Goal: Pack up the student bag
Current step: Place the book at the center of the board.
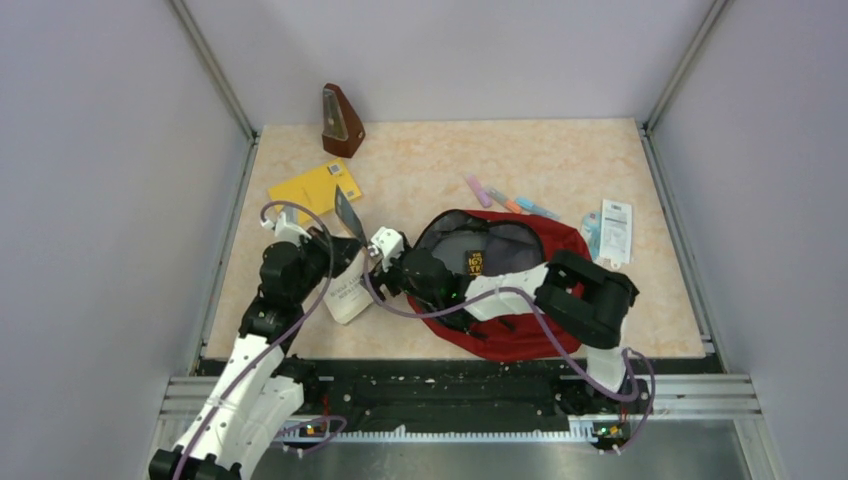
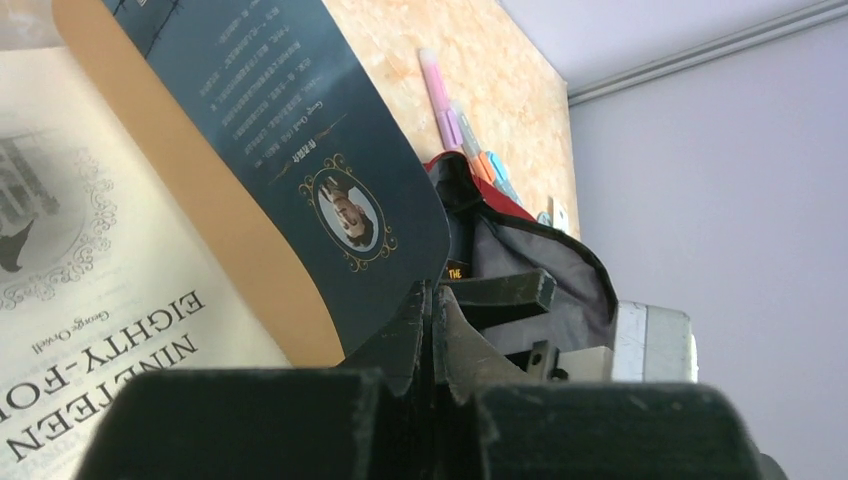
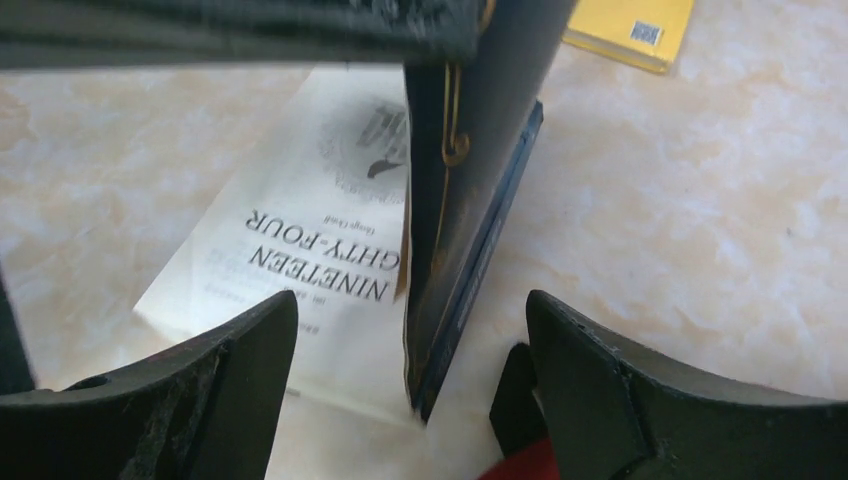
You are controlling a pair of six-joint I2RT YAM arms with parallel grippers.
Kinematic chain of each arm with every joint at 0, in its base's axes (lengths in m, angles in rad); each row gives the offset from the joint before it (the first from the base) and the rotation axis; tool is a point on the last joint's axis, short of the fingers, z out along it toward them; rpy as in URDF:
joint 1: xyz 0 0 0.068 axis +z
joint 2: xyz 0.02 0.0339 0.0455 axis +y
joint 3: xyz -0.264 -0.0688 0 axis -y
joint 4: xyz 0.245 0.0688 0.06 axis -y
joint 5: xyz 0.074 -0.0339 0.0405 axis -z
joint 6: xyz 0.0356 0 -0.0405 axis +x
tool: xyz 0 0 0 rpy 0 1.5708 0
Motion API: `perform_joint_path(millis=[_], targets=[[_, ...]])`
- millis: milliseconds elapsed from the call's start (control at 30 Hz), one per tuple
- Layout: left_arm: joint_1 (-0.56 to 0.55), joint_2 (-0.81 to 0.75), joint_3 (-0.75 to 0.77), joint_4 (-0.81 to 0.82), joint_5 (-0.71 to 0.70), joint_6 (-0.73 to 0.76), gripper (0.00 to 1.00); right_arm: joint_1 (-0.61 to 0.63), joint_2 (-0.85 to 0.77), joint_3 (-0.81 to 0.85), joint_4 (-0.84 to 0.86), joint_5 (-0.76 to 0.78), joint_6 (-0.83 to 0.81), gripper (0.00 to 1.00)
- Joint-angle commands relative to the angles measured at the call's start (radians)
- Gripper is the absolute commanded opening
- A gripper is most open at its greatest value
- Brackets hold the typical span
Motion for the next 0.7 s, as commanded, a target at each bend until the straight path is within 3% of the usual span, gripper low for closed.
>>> perform_joint_path(millis=[0, 133, 233, 300, 433, 500, 667], targets=[[-0.002, -0.044, 0.002, -0.001, -0.018, -0.035, 0.0, 0.028, 0.092, 0.124, 0.128, 0.156, -0.11, 0.79], [-0.002, -0.086, 0.007, -0.044, -0.032, -0.039, 0.0, 0.028, 0.156, 0.16, 0.185, 0.293, -0.187, 0.51], [-0.001, -0.124, 0.005, -0.081, -0.041, -0.035, 0.0, 0.028, 0.162, 0.16, 0.22, 0.339, -0.252, 0.15], [-0.002, -0.145, 0.008, -0.116, -0.067, -0.022, 0.1, 0.028, 0.136, 0.148, 0.223, 0.348, -0.285, 0.0], [0.0, -0.195, 0.014, -0.201, -0.145, 0.004, 0.64, 0.028, 0.017, 0.104, 0.209, 0.362, -0.34, 0.0], [0.0, -0.21, 0.016, -0.225, -0.163, 0.009, 0.75, 0.028, -0.049, 0.076, 0.201, 0.378, -0.368, 0.0], [0.0, -0.228, 0.005, -0.184, -0.124, -0.093, 0.89, 0.028, -0.191, -0.011, 0.181, 0.349, -0.407, 0.0]])
